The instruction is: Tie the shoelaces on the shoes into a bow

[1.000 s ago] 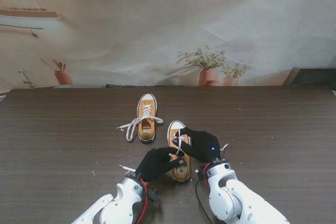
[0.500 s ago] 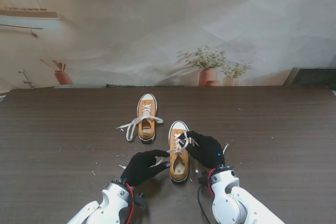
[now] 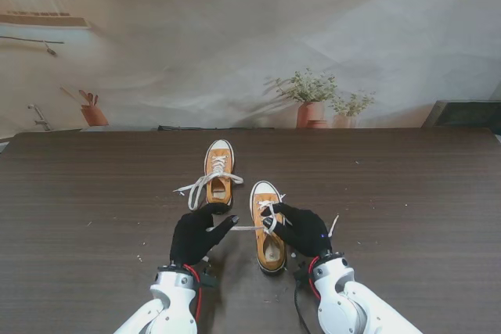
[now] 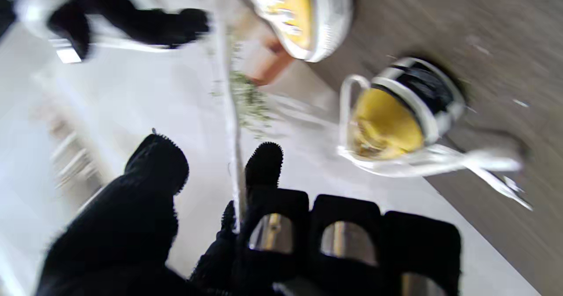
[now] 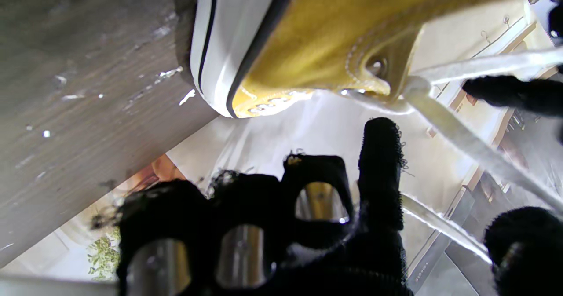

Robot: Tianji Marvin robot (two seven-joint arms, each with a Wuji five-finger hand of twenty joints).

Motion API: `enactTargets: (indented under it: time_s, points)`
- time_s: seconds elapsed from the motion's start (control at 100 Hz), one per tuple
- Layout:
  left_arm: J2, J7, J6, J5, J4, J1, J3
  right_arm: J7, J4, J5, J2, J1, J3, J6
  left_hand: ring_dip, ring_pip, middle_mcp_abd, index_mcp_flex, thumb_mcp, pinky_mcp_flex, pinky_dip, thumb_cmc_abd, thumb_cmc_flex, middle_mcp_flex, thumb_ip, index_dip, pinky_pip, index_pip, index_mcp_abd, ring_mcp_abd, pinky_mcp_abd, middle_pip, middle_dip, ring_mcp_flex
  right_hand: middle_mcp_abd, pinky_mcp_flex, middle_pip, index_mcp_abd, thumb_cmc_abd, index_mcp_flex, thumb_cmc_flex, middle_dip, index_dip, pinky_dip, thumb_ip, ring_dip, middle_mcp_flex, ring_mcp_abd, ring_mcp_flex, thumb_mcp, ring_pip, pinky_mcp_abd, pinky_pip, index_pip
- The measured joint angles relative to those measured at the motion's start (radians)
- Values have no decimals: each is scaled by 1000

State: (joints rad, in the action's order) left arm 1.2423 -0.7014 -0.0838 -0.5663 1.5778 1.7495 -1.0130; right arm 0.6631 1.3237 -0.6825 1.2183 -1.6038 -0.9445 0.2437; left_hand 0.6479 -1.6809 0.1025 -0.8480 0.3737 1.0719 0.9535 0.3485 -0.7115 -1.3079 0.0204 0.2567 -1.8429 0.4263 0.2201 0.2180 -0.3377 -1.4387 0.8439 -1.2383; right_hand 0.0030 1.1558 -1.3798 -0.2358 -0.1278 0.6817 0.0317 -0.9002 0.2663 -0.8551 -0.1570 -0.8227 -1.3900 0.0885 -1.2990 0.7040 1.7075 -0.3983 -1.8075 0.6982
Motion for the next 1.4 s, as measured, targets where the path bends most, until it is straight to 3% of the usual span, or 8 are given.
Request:
enactTargets:
  time_s: [0.13, 0.24, 0.47, 0.65, 0.8, 0.96, 1.14, 1.4]
  points:
    - [-12, 88, 252, -174, 42, -10, -1, -1, 14, 1, -1, -9, -12, 3, 0, -5, 0, -20, -31, 0, 20, 15, -205, 0, 0, 4, 0, 62, -4, 0, 0, -14, -10, 0, 0, 0, 0, 0, -13, 1, -1, 0, 0, 0, 0, 0, 0, 0, 0, 21, 0, 0, 0, 0]
    - [-77, 353, 426, -328, 188, 21, -16, -2, 24, 1, -2, -16, -24, 6, 0, -6, 0, -20, -54, 0, 16, 51, -293, 0, 7, -8, 0, 173, -8, 0, 0, -15, -13, 0, 1, 0, -2, 1, -15, 24, -1, 0, 0, 0, 0, 0, 0, 0, 0, 29, 0, 0, 0, 2]
    - [-174, 920, 416, -279, 396, 58, -81, -10, 43, 14, -3, -32, -41, 8, 0, -6, -42, -19, -25, 1, -91, 72, -267, 0, -20, 74, 0, 354, -81, -48, 41, -16, -13, 0, 6, 0, -2, 1, -15, 40, -1, 0, 0, -6, 0, -1, 0, 10, 1, 75, 0, -2, 0, 1]
    - [-208, 1114, 456, -291, 433, 60, -106, -6, 47, 12, -3, -36, -47, 6, -6, 14, -51, -16, -57, 1, -184, 20, -249, 0, -34, 85, -1, 324, -82, -59, 41, 21, -13, 0, 7, 0, -3, 1, -15, 40, -1, 0, 0, -7, 0, -1, 0, 11, 1, 95, 0, -3, 0, 1]
    - [-229, 1203, 504, -278, 462, 61, -121, -2, 48, 10, -3, -37, -48, 7, -7, 26, -51, -16, -98, 1, -214, -15, -261, 0, -48, 101, -1, 295, -82, -61, 41, 47, -13, 0, 8, 0, -13, 1, -19, 41, -1, 0, 0, -7, 0, -1, 0, 11, 1, 104, 0, -3, 0, 1]
    - [-253, 1269, 503, -16, 462, 40, -134, -1, 51, 7, -4, -38, -48, 7, -16, 40, -57, -16, -99, 1, -248, -15, -272, 0, -48, 111, -1, 295, -81, -71, 66, 62, -5, 0, 8, 0, -13, 0, -25, 51, -1, 0, 0, -7, 0, -1, 0, 12, 2, 104, 0, -3, 0, 2]
    - [-268, 1331, 500, -40, 453, 9, -119, 0, 54, 5, -4, -39, -47, 4, -16, 51, -57, -16, -136, 1, -270, -56, -282, 3, -49, 119, -1, 267, -74, -72, 66, 66, 1, 0, 8, 0, -13, 0, -35, 51, -1, 0, 0, -7, 0, -11, 0, 12, 2, 115, 0, -3, 0, 2]
    - [-251, 1253, 523, 441, 369, -13, -128, -1, 60, 3, -5, -41, -46, -2, -16, 63, -42, -34, -322, 1, -297, -249, -259, 4, -49, 161, -1, 124, -48, -60, 64, 87, 15, 0, 8, 0, -13, 0, -36, 51, -1, 0, 0, -7, 0, -11, 0, 13, 2, 115, 0, -4, 0, 2]
